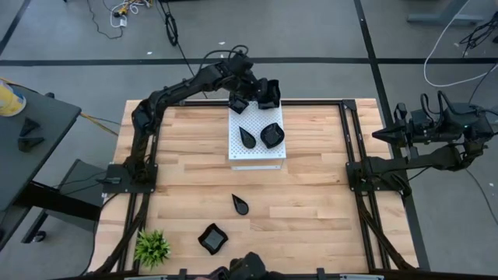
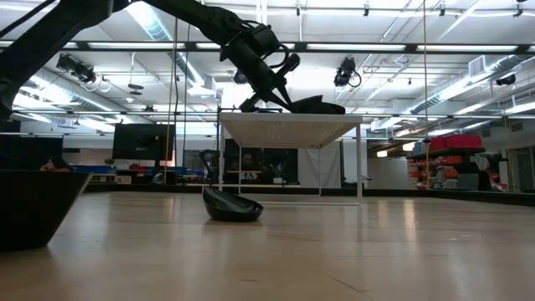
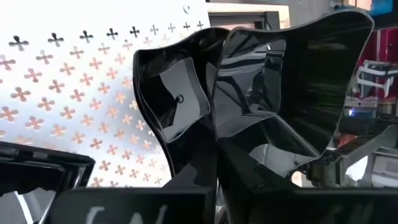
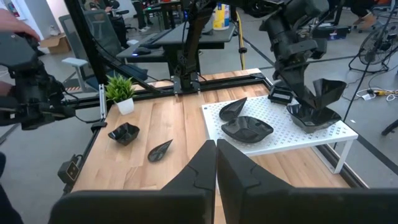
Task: Pick & Place Mini shaped plates
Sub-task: Stack the distorted square plate on top of the distorted square plate on the shelf
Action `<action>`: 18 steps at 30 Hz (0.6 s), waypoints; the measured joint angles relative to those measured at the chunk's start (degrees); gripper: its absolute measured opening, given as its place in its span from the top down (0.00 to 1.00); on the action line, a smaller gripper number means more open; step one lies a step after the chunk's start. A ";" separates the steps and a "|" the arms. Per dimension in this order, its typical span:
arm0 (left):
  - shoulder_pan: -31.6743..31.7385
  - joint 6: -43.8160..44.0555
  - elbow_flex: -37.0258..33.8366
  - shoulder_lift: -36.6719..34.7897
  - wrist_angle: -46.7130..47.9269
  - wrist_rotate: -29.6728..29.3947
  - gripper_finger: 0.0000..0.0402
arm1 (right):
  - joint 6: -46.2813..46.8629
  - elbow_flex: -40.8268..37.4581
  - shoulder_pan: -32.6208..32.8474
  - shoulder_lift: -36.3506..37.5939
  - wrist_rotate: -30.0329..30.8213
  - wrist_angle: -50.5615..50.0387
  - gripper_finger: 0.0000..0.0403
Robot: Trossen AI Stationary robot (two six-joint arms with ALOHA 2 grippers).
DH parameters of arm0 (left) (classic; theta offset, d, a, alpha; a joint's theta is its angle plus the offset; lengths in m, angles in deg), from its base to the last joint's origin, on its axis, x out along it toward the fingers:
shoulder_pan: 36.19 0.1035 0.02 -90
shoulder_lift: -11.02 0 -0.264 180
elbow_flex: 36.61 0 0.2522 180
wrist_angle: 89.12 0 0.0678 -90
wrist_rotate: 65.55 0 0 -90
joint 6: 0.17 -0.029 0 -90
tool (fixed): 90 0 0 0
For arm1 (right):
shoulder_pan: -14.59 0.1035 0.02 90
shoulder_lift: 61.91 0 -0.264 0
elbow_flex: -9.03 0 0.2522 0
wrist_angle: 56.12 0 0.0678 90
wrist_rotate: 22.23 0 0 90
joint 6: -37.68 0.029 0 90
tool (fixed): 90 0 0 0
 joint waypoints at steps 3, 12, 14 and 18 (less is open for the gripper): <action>0.10 0.02 0.00 0.00 0.00 1.01 0.96 | 0.01 0.00 0.00 0.00 0.02 0.02 0.95; 0.26 1.18 -0.50 0.00 1.21 1.58 0.97 | 0.00 0.00 0.00 0.00 0.01 0.01 0.95; 0.24 1.14 -0.48 0.00 1.35 1.58 0.97 | 0.01 0.00 -0.01 0.00 0.02 0.02 0.95; 0.22 1.14 -0.50 0.00 1.87 1.10 0.97 | 0.00 0.00 0.00 0.00 0.02 0.00 0.95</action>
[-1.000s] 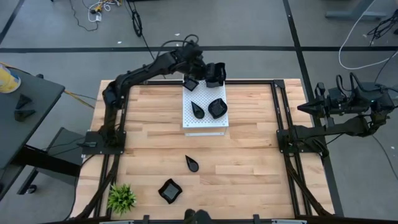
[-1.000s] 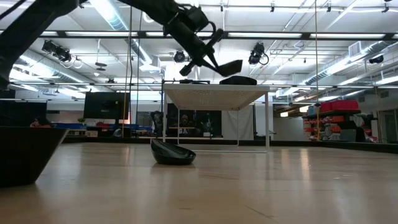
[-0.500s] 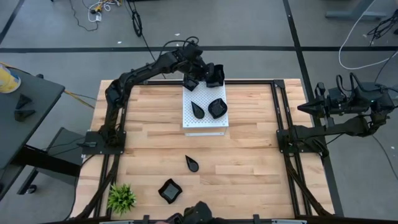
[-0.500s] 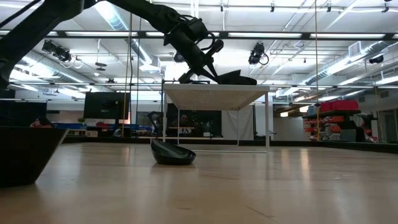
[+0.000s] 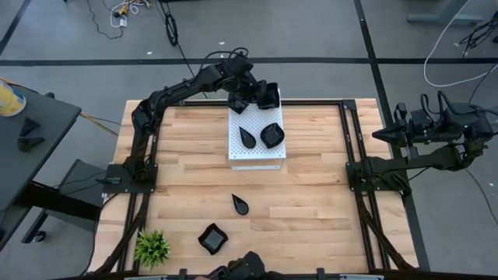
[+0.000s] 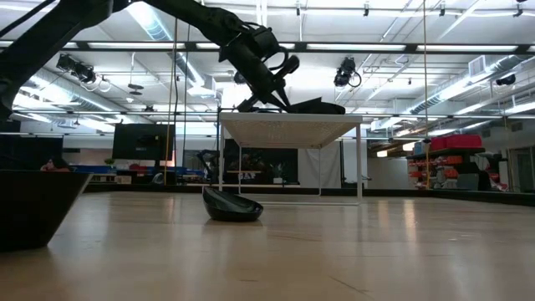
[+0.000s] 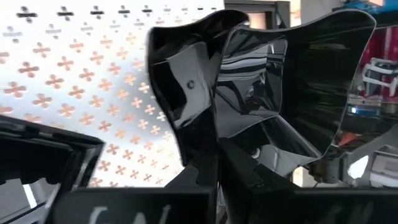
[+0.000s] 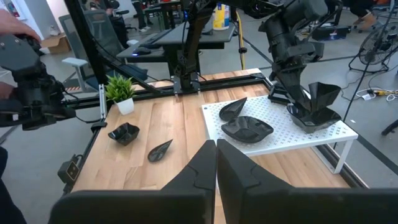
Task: Pick & Place Mini shaped plates
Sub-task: Stack the distorted square plate on top of the distorted square plate on the shelf, then stack the drop-shaped plate on top of the drop-shaped plate on the shelf
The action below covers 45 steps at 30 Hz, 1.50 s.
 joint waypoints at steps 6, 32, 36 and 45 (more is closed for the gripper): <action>0.00 0.00 0.00 0.00 1.06 -0.72 0.97 | 0.00 0.00 0.00 0.00 0.00 0.00 0.95; -0.16 -4.10 -0.04 -1.28 1.12 3.50 0.63 | 0.02 0.00 -0.02 -0.01 -0.01 0.01 0.95; -1.55 -7.35 -0.04 -4.04 1.45 3.67 0.62 | 0.01 0.00 -0.01 0.00 -0.01 0.01 0.95; -8.81 -15.50 -0.02 -9.61 3.35 2.49 0.61 | 0.02 0.00 0.00 0.00 0.00 0.02 0.95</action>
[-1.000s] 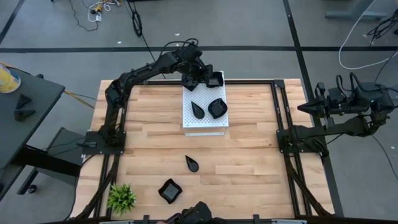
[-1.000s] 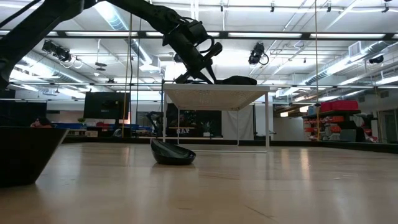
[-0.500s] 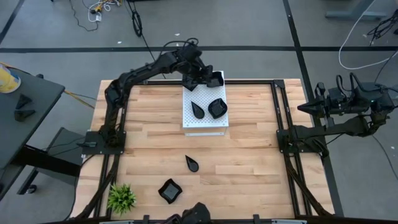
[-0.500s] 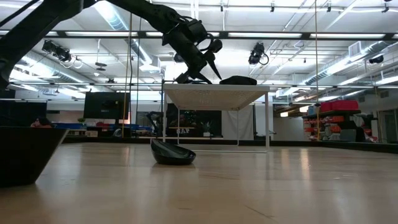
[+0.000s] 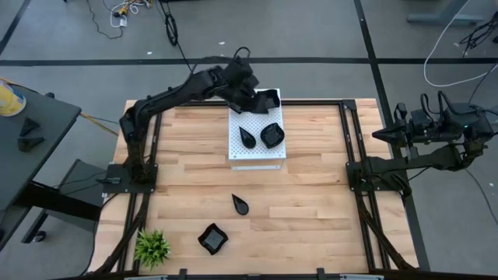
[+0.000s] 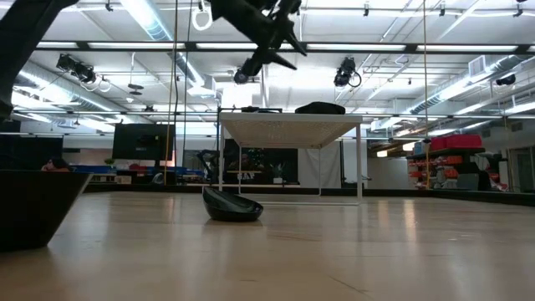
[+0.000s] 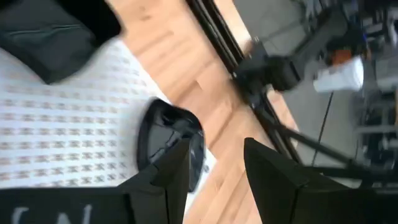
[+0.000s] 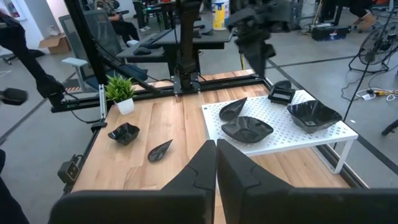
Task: Pick & Place Mini shaped plates
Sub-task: Stack the drop-shaped plate on top of the drop-shaped plate on the shelf
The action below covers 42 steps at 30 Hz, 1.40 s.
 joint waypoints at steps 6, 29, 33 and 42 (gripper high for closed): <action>-6.36 -5.97 0.00 -1.29 6.19 -1.35 0.61 | -0.01 0.00 0.00 -0.02 -0.01 0.00 0.95; -28.02 -17.55 -0.40 -1.27 25.91 -16.82 0.61 | -0.01 0.00 0.00 -0.02 -0.02 -0.02 0.95; -30.48 -15.96 -5.41 -1.61 23.31 -16.93 0.61 | -0.02 0.00 -0.02 -0.02 -0.02 -0.02 0.95; -34.77 -6.04 -17.76 -6.20 16.99 -16.84 0.61 | -0.01 0.00 -0.01 0.00 -0.01 -0.02 0.95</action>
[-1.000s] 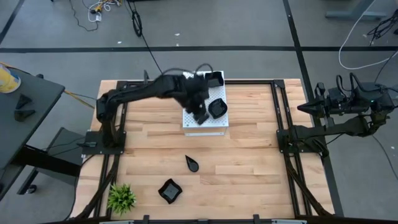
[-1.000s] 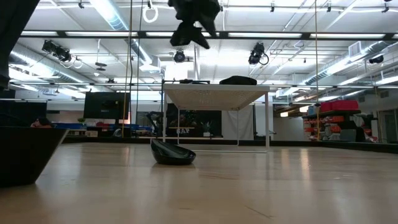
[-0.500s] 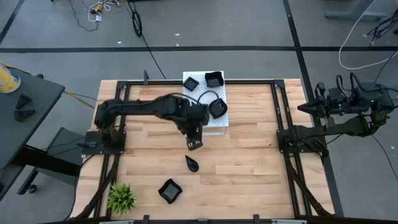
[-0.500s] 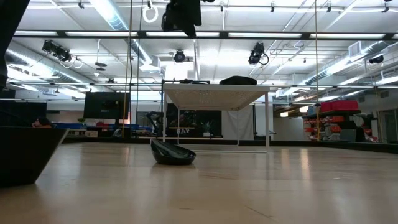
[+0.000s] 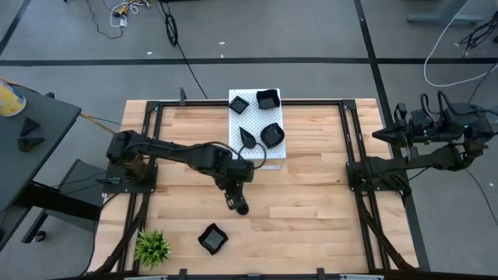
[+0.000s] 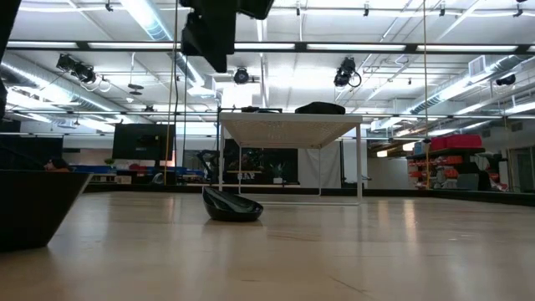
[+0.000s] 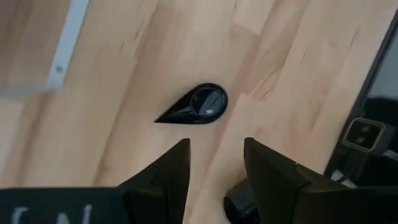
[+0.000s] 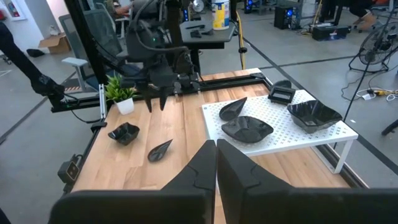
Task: Pick & Place Mini shaped plates
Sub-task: Stack the drop-shaped plate on top of the drop-shaped plate on the shelf
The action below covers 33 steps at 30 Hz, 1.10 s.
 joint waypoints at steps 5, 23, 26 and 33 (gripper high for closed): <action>-1.75 8.59 -6.81 -3.20 -4.77 -0.48 0.61 | 0.00 0.00 0.00 -0.02 0.00 0.01 0.95; -7.80 44.44 -29.03 -6.54 -24.86 -4.63 0.61 | -0.01 0.00 0.01 -0.02 -0.01 0.02 0.95; -8.80 52.79 -31.28 -6.52 -28.24 -7.30 0.61 | 0.01 0.00 -0.01 -0.02 0.01 0.02 0.95; -11.29 68.08 -32.95 -6.50 -29.24 -15.32 0.61 | -0.01 0.00 -0.01 -0.02 -0.01 0.00 0.95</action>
